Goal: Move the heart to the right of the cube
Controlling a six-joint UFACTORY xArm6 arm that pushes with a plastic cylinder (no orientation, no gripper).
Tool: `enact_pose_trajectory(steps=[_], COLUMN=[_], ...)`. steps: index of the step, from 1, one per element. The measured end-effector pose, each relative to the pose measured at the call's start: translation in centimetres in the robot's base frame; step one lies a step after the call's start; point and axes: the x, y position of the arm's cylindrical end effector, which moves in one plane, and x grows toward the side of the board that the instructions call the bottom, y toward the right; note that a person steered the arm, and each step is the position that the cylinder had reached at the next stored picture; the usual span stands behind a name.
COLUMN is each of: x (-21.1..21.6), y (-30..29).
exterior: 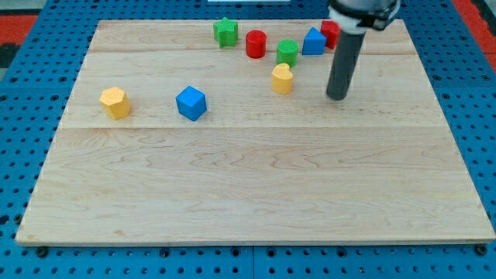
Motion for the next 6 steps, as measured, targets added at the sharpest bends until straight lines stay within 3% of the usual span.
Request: enact_pose_trajectory(steps=[1,2,4,5,6], x=[-3.0,-2.8,1.5,-2.8,-3.4], y=[-3.2,-7.3,-6.6,-5.8,-9.7])
